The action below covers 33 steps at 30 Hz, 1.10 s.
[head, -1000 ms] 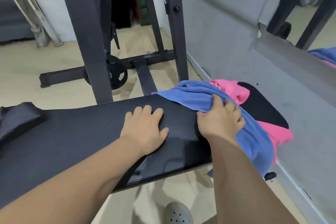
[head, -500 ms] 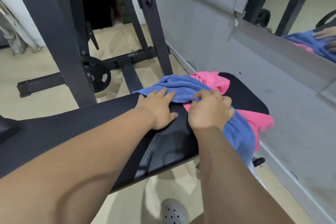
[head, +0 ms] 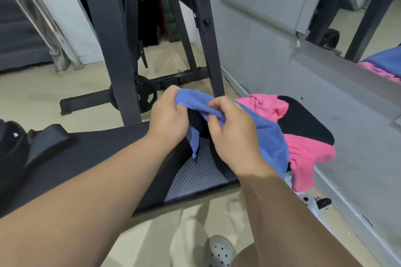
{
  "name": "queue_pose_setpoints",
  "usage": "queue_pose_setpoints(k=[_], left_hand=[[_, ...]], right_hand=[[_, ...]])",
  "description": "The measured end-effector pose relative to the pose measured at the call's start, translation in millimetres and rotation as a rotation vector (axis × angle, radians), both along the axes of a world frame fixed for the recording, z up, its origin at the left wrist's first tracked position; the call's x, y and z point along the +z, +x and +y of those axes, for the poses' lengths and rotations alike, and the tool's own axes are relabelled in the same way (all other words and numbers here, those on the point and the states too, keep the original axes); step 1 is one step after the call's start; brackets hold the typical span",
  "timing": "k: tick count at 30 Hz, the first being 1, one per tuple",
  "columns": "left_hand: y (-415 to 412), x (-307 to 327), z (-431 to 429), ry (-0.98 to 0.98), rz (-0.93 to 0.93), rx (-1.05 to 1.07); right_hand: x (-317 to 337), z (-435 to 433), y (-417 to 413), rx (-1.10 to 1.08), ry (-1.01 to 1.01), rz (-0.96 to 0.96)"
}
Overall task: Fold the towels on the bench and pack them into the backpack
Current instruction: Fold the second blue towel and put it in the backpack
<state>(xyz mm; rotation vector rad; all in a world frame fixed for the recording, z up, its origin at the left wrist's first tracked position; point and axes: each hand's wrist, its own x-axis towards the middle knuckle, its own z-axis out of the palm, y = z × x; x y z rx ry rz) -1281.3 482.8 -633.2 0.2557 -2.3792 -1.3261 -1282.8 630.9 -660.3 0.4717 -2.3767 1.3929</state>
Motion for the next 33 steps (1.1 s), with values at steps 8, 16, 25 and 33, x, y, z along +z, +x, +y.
queue_pose_setpoints(k=[8, 16, 25, 33], left_hand=[[69.8, 25.8, -68.2, 0.021, 0.083, 0.205], [148.9, 22.0, -142.7, 0.100, -0.032, 0.292], [224.5, 24.7, -172.0, 0.445, -0.667, -0.193], [211.7, 7.1, -184.4, 0.306, -0.483, 0.145]], right_hand=[[-7.1, -31.8, 38.4, -0.053, 0.485, -0.150], [3.6, -42.9, 66.5, 0.008, 0.399, -0.058], [-11.9, -49.9, 86.6, 0.607, 0.342, -0.590], [-10.6, -53.2, 86.3, 0.593, 0.332, -0.560]])
